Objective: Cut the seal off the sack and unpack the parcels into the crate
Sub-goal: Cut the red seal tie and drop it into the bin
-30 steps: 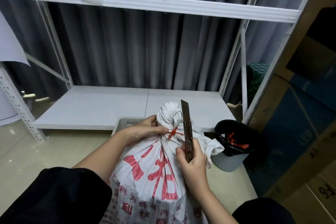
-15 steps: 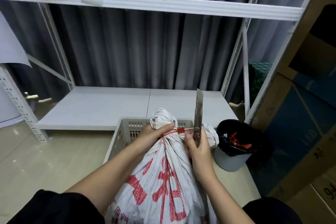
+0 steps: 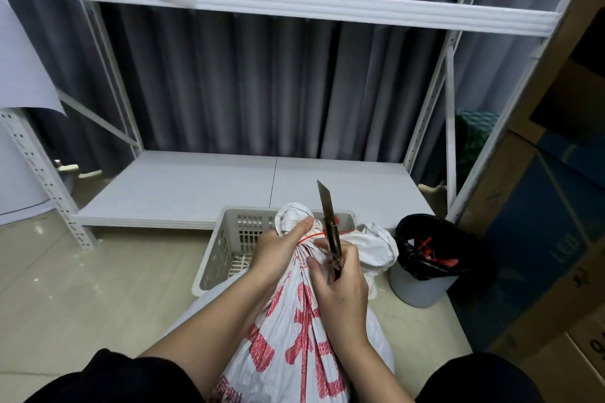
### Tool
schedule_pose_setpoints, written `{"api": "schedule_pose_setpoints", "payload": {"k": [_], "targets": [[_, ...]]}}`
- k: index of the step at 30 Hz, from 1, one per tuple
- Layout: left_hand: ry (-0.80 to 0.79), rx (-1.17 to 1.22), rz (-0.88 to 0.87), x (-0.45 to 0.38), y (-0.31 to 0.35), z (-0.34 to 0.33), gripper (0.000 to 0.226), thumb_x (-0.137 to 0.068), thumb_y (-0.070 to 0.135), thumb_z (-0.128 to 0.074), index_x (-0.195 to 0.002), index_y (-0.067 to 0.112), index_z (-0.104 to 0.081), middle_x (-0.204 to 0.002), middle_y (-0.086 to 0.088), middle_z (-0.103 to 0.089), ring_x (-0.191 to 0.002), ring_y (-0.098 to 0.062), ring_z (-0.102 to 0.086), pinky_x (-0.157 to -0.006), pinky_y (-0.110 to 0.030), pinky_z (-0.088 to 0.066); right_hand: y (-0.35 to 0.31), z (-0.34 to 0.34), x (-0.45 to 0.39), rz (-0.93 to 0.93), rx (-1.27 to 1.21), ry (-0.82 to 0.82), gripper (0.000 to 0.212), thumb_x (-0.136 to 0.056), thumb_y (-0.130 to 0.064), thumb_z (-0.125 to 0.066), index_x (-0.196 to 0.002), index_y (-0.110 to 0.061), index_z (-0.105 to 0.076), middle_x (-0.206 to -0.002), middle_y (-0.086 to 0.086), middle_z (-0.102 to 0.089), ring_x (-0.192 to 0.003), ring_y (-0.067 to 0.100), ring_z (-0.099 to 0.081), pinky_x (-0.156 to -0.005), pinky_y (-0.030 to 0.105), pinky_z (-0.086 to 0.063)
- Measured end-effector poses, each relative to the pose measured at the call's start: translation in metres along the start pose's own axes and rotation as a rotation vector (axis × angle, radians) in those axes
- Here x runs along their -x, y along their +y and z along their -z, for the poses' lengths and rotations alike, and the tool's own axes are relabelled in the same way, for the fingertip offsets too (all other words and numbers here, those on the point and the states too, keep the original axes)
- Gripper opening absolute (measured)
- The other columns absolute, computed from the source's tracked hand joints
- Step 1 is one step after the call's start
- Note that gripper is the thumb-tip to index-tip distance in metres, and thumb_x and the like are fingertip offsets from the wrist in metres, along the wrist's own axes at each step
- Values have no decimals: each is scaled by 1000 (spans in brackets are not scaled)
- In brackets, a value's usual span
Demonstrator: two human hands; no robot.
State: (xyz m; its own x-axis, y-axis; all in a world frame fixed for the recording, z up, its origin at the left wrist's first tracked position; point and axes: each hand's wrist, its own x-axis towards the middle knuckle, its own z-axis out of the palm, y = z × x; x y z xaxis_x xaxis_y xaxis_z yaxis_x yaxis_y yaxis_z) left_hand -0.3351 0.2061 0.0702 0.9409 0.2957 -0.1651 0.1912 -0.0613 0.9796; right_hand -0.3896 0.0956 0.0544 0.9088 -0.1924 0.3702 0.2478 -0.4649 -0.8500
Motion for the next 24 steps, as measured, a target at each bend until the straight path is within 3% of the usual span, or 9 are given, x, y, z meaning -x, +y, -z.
{"api": "schedule_pose_setpoints", "payload": {"k": [3, 7, 10, 13, 16, 19, 21, 23, 24], "targets": [[-36, -53, -9, -4, 0, 5, 58, -69, 69, -63, -81, 13, -74, -73, -3, -73, -67, -16, -63, -64, -27, -43, 2, -3, -3, 41, 59, -3, 20, -84, -28, -68, -90, -36, -51, -90, -17, -68, -80, 4, -62, -67, 25, -47], [-109, -59, 37, -12, 2, 8, 51, -80, 62, -59, -86, 14, -74, -79, -1, -75, -74, -17, -70, -69, -26, -51, 9, -7, -11, 18, 139, 12, 19, -82, -33, -66, -90, -20, -54, -82, -7, -69, -74, 14, -64, -64, 36, -50], [-173, 8, 87, -17, 1, 8, 50, -83, 59, -59, -90, 12, -74, -81, -4, -76, -77, -20, -72, -75, -29, -55, 10, -6, -17, -14, 143, -12, 23, -81, -35, -67, -87, -19, -52, -74, -7, -65, -70, 14, -61, -61, 31, -46], [-87, -38, 110, -18, -4, 3, 45, -86, 55, -57, -83, 12, -70, -78, -4, -72, -69, -15, -66, -59, -22, -45, 13, -4, -21, -34, 142, -45, 25, -81, -34, -67, -83, -19, -48, -69, -9, -62, -67, 14, -59, -61, 30, -45], [-37, -58, 116, -22, -7, -1, 48, -84, 53, -59, -83, 7, -70, -81, -9, -72, -72, -21, -67, -64, -26, -45, 16, -2, -21, -55, 104, -91, 26, -80, -37, -68, -87, -17, -53, -78, -7, -69, -74, 14, -64, -68, 37, -52], [18, -88, 85, -23, -8, -3, 42, -85, 51, -60, -73, 11, -66, -68, -2, -65, -62, -15, -60, -56, -23, -40, 10, 11, -22, -93, -124, -170, 23, -82, -34, -70, -93, -17, -58, -86, -10, -71, -81, 3, -65, -72, 22, -49], [39, -123, 54, -21, -10, -5, 47, -84, 53, -60, -72, 7, -67, -66, -3, -63, -60, -16, -58, -55, -25, -38, 5, 20, -21, -109, -301, -194, 44, -86, -52, -57, -94, -9, -62, -90, -1, -70, -82, 9, -64, -74, 20, -45], [42, -116, 30, -21, -12, -4, 52, -82, 56, -61, -75, 5, -69, -67, -6, -62, -63, -20, -58, -58, -27, -38, 4, 30, -20, -88, -317, -220, 65, -84, -68, -42, -84, -6, -61, -73, 6, -65, -66, 15, -58, -66, 20, -42], [44, -116, 23, -20, -13, -4, 52, -81, 57, -60, -74, 6, -68, -67, -6, -62, -63, -20, -58, -60, -27, -38, 2, 37, -19, -84, -309, -238, 58, -88, -63, -43, -78, -9, -61, -60, -2, -61, -54, 8, -53, -60, 15, -38]]}}
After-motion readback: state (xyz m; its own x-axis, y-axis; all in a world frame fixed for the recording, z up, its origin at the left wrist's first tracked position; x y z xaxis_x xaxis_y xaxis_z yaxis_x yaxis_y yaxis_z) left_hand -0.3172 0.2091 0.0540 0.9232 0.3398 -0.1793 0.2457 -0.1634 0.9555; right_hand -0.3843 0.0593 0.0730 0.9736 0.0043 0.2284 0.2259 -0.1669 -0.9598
